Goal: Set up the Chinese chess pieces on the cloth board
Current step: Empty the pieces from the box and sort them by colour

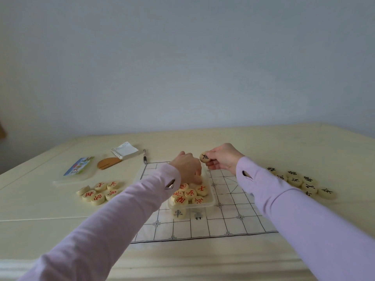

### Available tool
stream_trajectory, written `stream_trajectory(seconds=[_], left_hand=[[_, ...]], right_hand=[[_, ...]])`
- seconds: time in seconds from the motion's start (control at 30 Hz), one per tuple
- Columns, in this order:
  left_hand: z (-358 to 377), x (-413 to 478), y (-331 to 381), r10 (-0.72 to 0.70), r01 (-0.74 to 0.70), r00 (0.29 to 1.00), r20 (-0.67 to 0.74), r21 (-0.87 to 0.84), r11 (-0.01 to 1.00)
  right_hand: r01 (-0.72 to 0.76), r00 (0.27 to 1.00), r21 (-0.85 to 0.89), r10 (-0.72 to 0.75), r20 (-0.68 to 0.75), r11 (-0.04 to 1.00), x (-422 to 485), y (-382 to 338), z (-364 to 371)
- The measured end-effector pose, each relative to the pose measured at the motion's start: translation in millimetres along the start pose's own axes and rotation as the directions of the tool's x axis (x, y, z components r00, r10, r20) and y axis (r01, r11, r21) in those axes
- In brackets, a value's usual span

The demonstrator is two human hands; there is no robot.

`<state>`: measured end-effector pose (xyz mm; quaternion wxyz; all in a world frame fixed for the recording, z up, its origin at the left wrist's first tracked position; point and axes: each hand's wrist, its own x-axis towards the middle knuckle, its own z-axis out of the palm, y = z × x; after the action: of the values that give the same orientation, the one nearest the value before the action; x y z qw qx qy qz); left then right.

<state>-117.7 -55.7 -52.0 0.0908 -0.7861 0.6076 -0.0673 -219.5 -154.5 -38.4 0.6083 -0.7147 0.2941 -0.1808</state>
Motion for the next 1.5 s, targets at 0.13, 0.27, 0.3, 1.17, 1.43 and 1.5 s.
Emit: stream_trajectory(seconds=[0.13, 0.27, 0.3, 1.17, 1.43, 1.5], left_hand=[[-4, -3, -5, -0.071, 0.069, 0.997, -0.001, -0.206, 0.976], [-9, -10, -13, -0.145, 0.122, 0.989, -0.03, -0.391, 0.912], [-13, -11, -13, -0.168, 0.126, 0.984, -0.05, -0.464, 0.877], [-57, 27, 184, 0.202, 0.031, 0.965, 0.169, -0.835, 0.55], [-47, 35, 210, 0.133, -0.102, 0.991, -0.006, -0.674, 0.731], [-49, 35, 211, 0.115, -0.131, 0.991, -0.066, -0.646, 0.752]], right_hand=[[0.008, 1.0, 0.036, -0.007, -0.024, 0.999, -7, -1, -15], [0.027, 0.998, 0.057, -0.024, -0.053, 0.998, -13, 1, -28], [0.032, 0.998, 0.059, -0.028, -0.057, 0.998, -16, 2, -32], [-0.337, 0.934, -0.502, 0.217, -0.283, 0.796, -106, 51, -197], [-0.345, 0.927, -0.627, 0.147, -0.346, 0.699, -110, 64, -196], [-0.353, 0.915, -0.673, 0.091, -0.393, 0.65, -112, 59, -194]])
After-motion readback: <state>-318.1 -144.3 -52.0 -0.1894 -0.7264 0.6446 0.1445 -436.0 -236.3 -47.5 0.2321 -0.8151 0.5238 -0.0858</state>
